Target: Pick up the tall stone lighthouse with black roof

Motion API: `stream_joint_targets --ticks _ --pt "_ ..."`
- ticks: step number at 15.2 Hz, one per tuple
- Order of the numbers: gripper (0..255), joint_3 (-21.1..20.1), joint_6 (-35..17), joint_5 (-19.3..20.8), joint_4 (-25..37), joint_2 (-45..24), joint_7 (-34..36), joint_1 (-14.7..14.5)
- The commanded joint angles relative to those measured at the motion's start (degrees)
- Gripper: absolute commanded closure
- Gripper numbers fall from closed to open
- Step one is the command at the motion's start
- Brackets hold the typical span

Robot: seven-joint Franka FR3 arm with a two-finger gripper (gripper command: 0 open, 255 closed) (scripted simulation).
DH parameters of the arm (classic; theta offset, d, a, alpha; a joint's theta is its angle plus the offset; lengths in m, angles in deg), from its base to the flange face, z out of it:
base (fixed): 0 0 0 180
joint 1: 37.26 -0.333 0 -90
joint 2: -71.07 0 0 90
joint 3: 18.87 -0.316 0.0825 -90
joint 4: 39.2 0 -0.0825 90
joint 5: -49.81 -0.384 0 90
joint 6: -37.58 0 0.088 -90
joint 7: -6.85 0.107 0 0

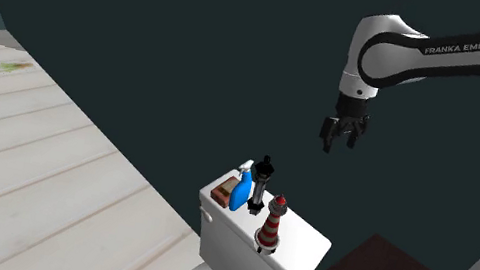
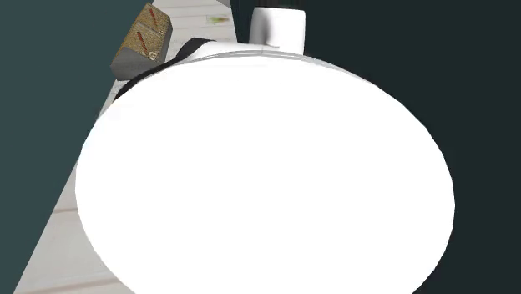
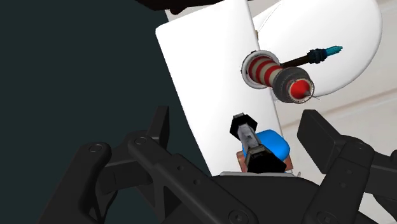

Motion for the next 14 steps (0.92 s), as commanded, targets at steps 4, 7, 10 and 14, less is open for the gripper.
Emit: stream_joint_targets --ticks 4,7,10,14 --pt "0 -0.05 -5.55 -3.05 4.79 -11.38 -0.41 -0.77" --pt "0 -0.14 -7.76 -4.93 8.76 -18.19 -0.96 -1.05" --pt "0 -0.38 -9.33 -6.8 13.38 -25.02 -1.53 -1.22" --pt "0 -0.92 -10.45 -9.16 20.57 -34.17 -2.17 -1.28"
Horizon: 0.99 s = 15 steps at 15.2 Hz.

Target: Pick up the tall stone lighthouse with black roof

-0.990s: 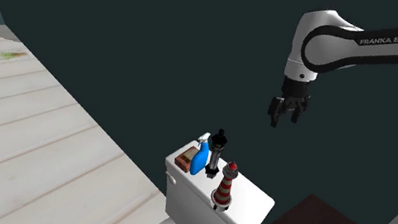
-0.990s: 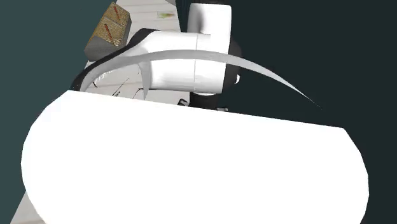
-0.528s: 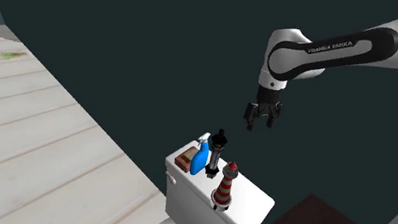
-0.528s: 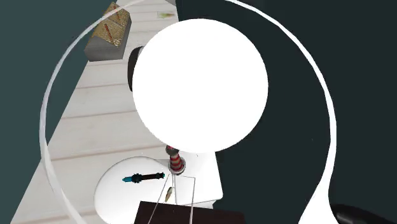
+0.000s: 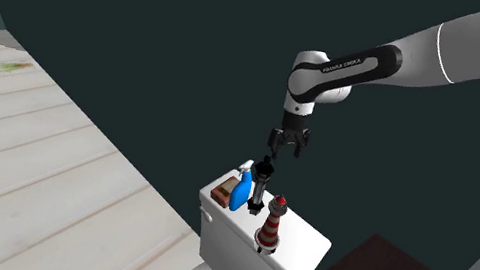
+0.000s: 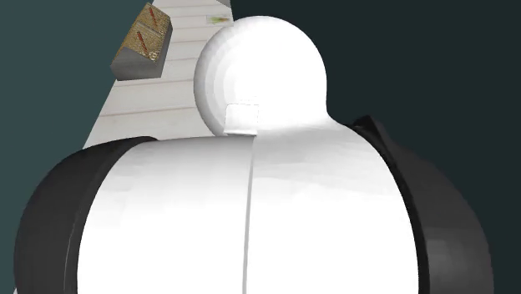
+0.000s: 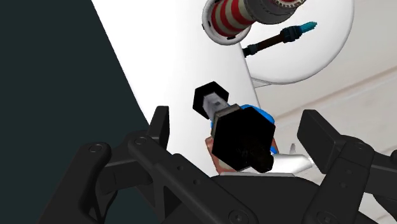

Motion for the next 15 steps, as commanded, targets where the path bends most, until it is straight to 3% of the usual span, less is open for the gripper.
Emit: stream_joint_targets --ticks 1,6,15 --pt "0 -0.36 -0.52 -1.2 4.18 -5.09 -0.23 -0.05" --pt "0 -1.37 -0.03 -3.48 15.32 -16.69 -0.43 0.1" --pt "0 -1.51 -4.19 -3.86 14.49 -20.12 -1.42 0.07"
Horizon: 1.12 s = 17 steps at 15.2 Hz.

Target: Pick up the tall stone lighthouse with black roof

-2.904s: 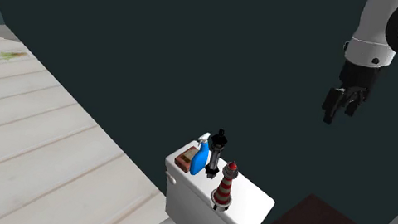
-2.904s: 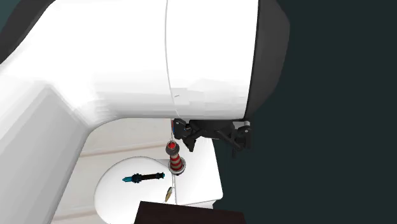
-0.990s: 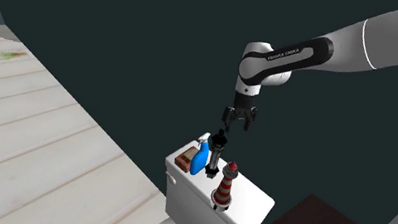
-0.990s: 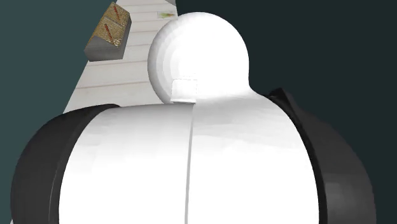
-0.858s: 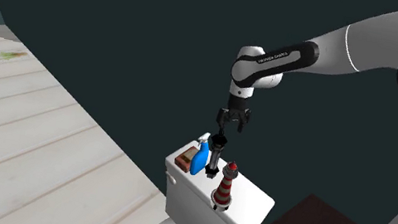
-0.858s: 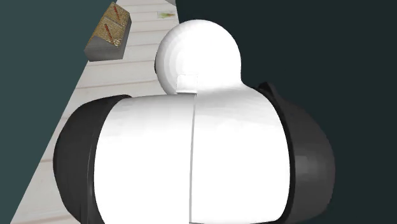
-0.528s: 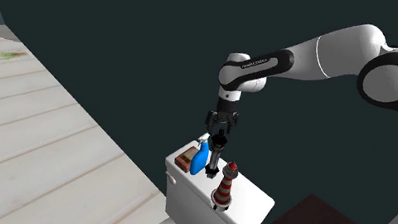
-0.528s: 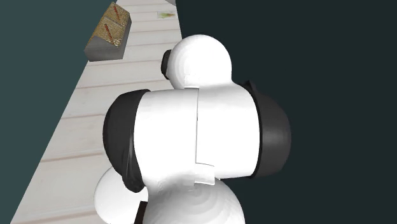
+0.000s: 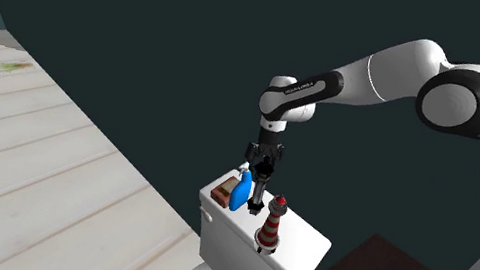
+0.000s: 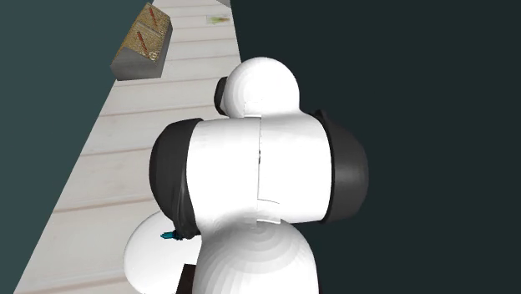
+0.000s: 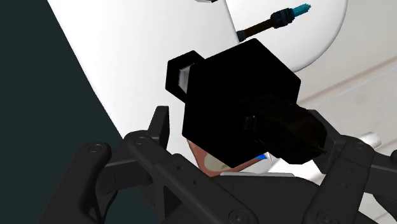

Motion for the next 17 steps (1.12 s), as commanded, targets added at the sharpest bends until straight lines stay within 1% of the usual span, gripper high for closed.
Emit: stream_joint_targets --ticks 1,2,11,17 --pt "0 -0.01 -0.24 -0.02 0.01 -0.22 -0.04 -0.01" --pt "255 -0.02 -0.27 -0.03 -0.08 -0.17 -0.03 -0.03" --pt "255 -0.01 -0.24 -0.02 0.01 -0.22 -0.04 -0.02" --pt "255 0.09 3.04 0.28 0.6 2.53 0.74 0.01"
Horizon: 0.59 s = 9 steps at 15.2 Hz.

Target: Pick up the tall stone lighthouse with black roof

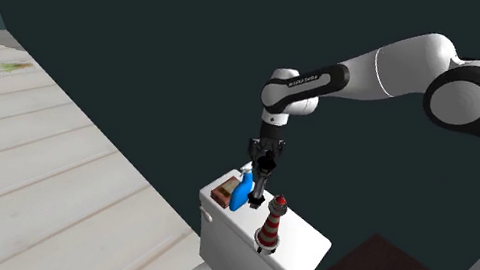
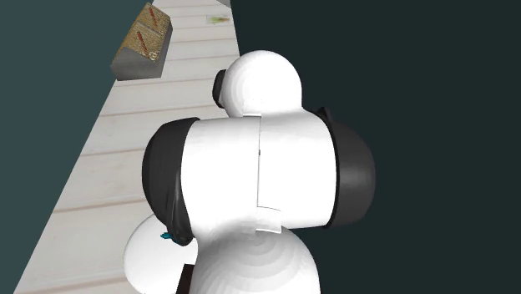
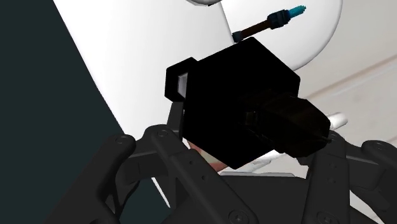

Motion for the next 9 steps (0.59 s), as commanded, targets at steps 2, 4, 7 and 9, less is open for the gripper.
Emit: stream_joint_targets --ticks 2,4,7,9 --pt "255 0.02 1.65 0.14 0.52 1.19 0.44 -0.02" --pt "255 0.05 2.79 0.24 0.87 2.01 0.7 -0.01" --pt "255 0.09 4.55 0.38 1.5 3.17 1.11 0.02" --pt "255 0.11 5.74 0.47 1.99 3.89 1.37 0.04"
